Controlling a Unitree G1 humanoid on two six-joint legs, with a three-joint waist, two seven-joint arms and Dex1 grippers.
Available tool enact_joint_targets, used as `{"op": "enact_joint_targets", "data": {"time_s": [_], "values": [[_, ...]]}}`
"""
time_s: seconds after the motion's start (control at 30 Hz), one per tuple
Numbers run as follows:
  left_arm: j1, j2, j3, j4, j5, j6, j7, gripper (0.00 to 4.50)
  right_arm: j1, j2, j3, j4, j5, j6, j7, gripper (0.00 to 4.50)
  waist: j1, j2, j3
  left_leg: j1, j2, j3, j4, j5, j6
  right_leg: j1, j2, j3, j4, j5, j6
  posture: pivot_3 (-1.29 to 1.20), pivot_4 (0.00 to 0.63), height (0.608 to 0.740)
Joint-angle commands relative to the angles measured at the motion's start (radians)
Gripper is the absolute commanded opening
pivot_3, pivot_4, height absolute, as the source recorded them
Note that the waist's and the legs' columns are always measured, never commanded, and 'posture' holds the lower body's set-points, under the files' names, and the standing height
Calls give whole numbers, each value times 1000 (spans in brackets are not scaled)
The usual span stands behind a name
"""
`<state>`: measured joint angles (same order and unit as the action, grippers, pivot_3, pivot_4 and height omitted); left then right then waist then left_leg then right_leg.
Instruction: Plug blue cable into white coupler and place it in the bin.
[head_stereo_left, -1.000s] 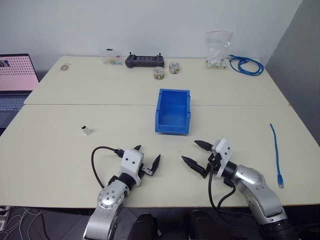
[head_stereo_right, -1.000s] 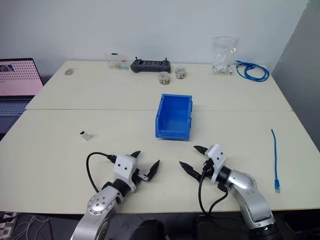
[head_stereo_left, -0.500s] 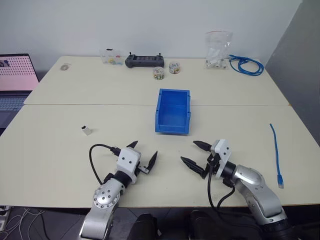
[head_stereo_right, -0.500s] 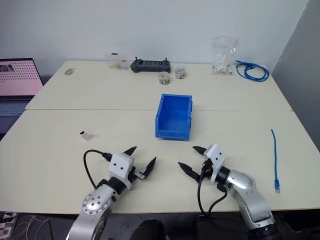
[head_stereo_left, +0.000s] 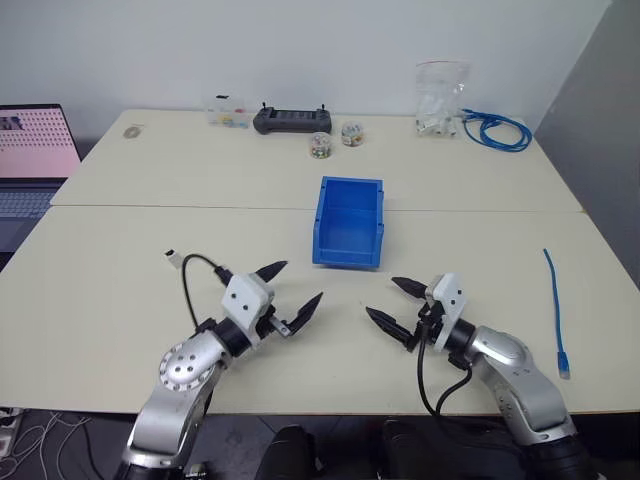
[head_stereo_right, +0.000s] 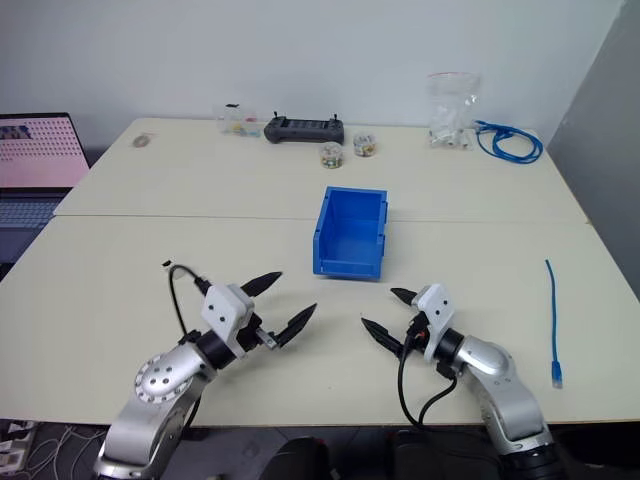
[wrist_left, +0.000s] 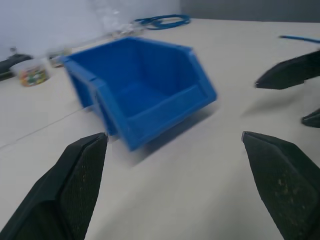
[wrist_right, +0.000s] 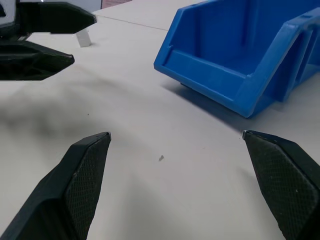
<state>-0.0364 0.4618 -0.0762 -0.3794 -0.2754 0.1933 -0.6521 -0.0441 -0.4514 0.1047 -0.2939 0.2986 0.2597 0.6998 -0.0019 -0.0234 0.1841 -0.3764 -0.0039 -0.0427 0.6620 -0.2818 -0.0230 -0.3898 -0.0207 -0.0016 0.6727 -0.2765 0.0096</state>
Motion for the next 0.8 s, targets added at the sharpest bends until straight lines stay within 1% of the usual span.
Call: {"op": "enact_joint_targets", "data": {"time_s": [0.03,0.13,0.23,0.27,0.37,0.43,0.47,0.57,0.63,0.7,0.8], "values": [[-68,21,-46,-63,-67,82,-75,4500,15,-137,-127,-101,48,27,81,4484,1,0,0,-1,-1,-1,0,0,0,0,-1,-1,-1,0,0,0,150,740],[-113,40,-89,-64,-57,116,-114,4500,10,-308,-233,-83,66,36,184,4484,1,2,1,-3,-2,-5,1,0,0,0,-1,-6,-2,0,0,0,150,740],[-133,40,-115,-51,-49,128,-133,4500,12,-488,-312,-10,63,21,321,4484,0,2,1,-3,-1,-7,0,0,0,1,-1,-7,-3,0,0,0,150,740],[-139,40,-122,-47,-45,131,-137,4500,20,-547,-334,21,49,-10,377,4484,-1,2,1,-3,-1,-7,0,0,0,1,0,-7,-3,0,-1,0,150,740],[-159,36,-150,-19,-20,109,-152,4500,39,-710,-356,133,-14,-121,526,4484,0,3,2,-3,-1,-8,0,0,0,1,0,-8,-2,0,-1,0,150,740],[-171,34,-171,1,5,88,-160,4500,40,-832,-325,237,-101,-244,612,4484,1,6,3,-3,-1,-7,0,0,0,1,0,-8,-2,0,-1,0,150,740],[-172,32,-176,4,10,85,-161,4500,36,-871,-310,275,-128,-289,636,4484,1,6,3,-3,-2,-6,1,0,0,1,-1,-8,-2,0,-1,0,150,740],[-165,26,-184,-6,14,86,-156,4500,2,-945,-249,397,-212,-461,685,4484,-2,6,3,-3,-1,-6,1,0,0,2,-1,-8,-4,0,-1,0,150,740],[-158,23,-186,-10,15,88,-152,4500,-36,-965,-200,469,-264,-563,699,4484,-2,6,3,-3,0,-6,0,0,0,2,0,-8,-5,0,-1,0,150,740],[-148,20,-187,-19,17,94,-144,4500,-84,-961,-147,521,-307,-644,711,4484,-2,6,3,-3,0,-6,0,0,0,2,-1,-8,-6,0,-1,0,150,740],[-130,17,-195,-45,23,106,-129,4500,-173,-923,-64,606,-377,-765,702,4484,-3,7,3,-3,0,-6,0,0,0,2,-1,-7,-6,1,-2,0,150,740]]}}
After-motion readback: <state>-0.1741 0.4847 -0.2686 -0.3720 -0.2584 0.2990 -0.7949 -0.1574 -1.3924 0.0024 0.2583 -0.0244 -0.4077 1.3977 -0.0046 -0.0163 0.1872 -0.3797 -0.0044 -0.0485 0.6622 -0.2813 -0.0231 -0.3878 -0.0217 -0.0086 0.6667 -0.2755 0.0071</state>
